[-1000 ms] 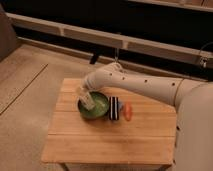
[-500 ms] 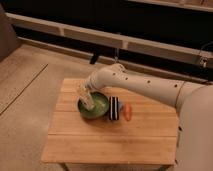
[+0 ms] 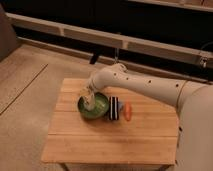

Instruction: Stand the bottle upright

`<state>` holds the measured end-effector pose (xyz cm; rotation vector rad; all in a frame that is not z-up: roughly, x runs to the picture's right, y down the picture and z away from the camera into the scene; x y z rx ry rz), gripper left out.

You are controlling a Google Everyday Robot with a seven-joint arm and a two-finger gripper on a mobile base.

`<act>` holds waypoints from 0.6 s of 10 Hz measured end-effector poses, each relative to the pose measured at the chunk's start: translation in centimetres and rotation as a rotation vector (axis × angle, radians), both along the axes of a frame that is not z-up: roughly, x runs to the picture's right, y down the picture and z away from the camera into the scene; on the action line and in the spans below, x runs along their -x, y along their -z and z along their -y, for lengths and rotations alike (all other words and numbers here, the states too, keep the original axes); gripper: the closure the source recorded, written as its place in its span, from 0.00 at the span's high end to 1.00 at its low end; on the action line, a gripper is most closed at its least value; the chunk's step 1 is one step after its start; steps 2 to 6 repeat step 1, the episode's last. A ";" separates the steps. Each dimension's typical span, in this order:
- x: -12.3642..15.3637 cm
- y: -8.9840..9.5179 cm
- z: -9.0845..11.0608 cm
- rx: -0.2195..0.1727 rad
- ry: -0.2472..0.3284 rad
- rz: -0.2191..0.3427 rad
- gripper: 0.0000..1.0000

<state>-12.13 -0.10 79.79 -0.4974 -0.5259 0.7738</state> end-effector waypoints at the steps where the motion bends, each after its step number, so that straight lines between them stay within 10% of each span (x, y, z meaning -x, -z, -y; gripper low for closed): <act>1: 0.0 0.0 0.1 -0.001 -0.001 0.000 0.80; 6: 0.0 0.0 0.1 -0.001 -0.001 0.000 0.80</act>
